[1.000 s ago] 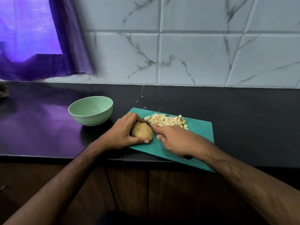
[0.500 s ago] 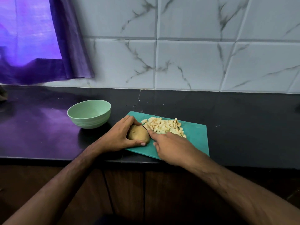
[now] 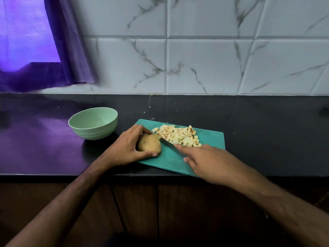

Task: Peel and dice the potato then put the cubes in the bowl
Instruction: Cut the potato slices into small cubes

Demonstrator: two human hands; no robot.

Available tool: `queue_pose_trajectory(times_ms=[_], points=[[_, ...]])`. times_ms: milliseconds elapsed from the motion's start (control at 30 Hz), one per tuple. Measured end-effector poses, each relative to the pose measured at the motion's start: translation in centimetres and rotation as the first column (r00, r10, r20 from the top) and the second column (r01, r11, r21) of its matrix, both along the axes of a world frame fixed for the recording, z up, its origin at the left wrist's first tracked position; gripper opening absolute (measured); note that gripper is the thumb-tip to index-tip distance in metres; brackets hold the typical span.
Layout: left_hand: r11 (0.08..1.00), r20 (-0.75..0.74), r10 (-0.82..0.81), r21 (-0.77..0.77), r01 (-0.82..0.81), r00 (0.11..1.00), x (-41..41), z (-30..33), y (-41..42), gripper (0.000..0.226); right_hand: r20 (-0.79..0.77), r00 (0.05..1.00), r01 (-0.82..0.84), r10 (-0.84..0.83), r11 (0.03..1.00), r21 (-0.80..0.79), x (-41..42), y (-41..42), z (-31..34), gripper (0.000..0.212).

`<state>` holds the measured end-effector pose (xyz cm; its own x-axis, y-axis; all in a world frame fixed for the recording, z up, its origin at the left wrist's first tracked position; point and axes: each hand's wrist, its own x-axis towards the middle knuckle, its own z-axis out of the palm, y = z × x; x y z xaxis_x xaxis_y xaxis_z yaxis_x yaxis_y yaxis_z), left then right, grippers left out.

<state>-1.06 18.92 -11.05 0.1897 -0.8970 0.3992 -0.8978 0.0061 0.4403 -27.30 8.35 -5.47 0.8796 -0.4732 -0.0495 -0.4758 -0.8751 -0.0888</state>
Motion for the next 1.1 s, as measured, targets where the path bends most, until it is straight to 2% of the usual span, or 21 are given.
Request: queue_pose_trajectory(times_ms=[233,533,667,833,967,1100], points=[[1.0,-0.03,0.01,0.015,-0.009,1.0,0.0,0.0,0.2,0.078,0.098,0.995,-0.01,-0.009,0.982,0.186,1.5,0.1,2.5,0.048],[1.0,-0.013,0.014,-0.004,-0.014,1.0,0.2,-0.1,0.0,0.086,-0.009,0.998,-0.059,0.06,0.996,0.068,4.0,0.0,3.2,0.049],[1.0,-0.02,-0.01,-0.026,0.01,1.0,0.3,-0.2,-0.1,0.086,-0.052,0.994,-0.084,0.091,0.989,0.124,5.6,-0.3,3.6,0.045],[0.999,-0.011,-0.029,-0.044,0.029,1.0,0.3,-0.1,-0.2,0.083,-0.023,0.998,-0.057,0.064,0.971,0.233,8.1,-1.4,2.6,0.036],[0.999,-0.01,-0.024,-0.029,0.024,1.0,0.4,-0.2,-0.3,0.083,0.002,0.996,-0.084,0.085,0.98,0.181,7.6,-1.0,1.2,0.048],[1.0,-0.026,0.001,-0.027,-0.002,1.0,0.6,-0.5,-0.2,0.083,-0.002,0.997,-0.07,0.071,0.986,0.153,3.8,0.3,-0.2,0.053]])
